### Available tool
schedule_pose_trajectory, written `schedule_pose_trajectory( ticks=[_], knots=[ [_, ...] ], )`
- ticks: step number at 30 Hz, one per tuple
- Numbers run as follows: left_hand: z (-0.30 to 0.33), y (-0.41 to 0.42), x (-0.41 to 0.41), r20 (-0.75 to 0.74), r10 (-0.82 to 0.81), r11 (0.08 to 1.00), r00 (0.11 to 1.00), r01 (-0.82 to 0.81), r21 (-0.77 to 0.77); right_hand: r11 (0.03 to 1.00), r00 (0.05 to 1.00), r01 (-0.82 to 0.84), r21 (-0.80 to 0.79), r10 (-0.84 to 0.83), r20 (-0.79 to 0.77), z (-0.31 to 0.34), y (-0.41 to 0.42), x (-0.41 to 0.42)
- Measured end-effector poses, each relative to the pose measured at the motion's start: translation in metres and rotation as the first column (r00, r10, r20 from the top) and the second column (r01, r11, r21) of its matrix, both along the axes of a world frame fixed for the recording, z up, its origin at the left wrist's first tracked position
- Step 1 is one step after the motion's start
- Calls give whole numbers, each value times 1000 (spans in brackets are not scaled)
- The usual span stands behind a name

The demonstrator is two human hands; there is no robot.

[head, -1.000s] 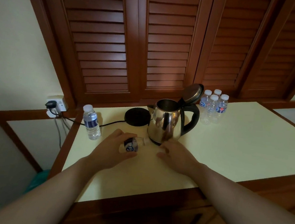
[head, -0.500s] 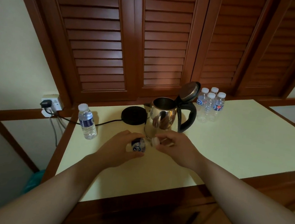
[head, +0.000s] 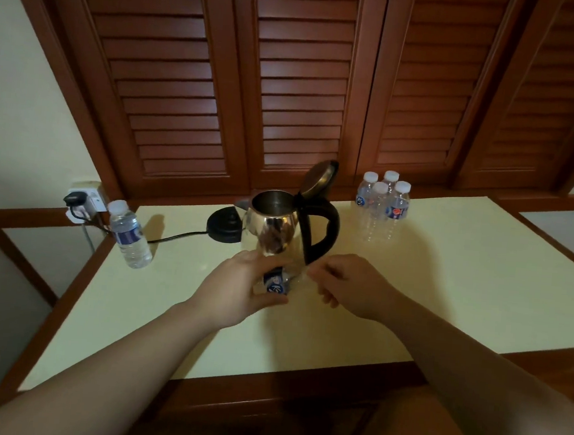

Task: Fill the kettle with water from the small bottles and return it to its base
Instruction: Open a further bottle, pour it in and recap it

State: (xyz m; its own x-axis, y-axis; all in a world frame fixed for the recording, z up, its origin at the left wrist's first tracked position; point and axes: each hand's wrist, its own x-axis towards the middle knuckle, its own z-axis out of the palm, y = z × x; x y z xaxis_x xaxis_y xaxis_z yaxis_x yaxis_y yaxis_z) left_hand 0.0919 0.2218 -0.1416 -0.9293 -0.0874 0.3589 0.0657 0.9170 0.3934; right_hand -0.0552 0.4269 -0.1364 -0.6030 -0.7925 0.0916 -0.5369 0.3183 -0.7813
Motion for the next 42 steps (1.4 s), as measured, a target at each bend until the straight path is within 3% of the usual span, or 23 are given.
schedule_pose_trajectory(
  ticks=[4, 8, 14, 20, 23, 26, 32, 42],
  knots=[
    [-2, 28, -26, 61, -21, 998, 998, 17, 55, 995, 997, -48, -84, 53, 58, 3, 33, -29],
    [-2, 66, -50, 32, 18, 995, 999, -21, 99, 1000, 1000, -4, 11, 5, -10, 5, 58, -57],
    [-5, 109, -92, 15, 77, 970, 997, -78, 229, 998, 999, 35, -53, -33, 30, 8, 94, -97],
    [-12, 134, -127, -2, 172, 890, 985, -155, 429, 966, 970, 209, 150, -185, -160, -28, 126, -155],
    [-13, 142, -144, 8, 200, 803, 980, -169, 572, 922, 960, 238, 307, -176, -216, -54, 132, -168],
    [-16, 146, -159, -3, 246, 730, 969, -183, 658, 890, 919, 266, 370, -117, -377, -72, 134, -168],
    [-23, 156, -191, 12, 314, 653, 949, -225, 723, 884, 899, 284, 372, -110, -423, -86, 136, -167],
    [-36, 178, -251, 82, 354, 666, 932, -313, 677, 888, 890, 321, 329, -164, -426, -86, 134, -167]
  ],
)
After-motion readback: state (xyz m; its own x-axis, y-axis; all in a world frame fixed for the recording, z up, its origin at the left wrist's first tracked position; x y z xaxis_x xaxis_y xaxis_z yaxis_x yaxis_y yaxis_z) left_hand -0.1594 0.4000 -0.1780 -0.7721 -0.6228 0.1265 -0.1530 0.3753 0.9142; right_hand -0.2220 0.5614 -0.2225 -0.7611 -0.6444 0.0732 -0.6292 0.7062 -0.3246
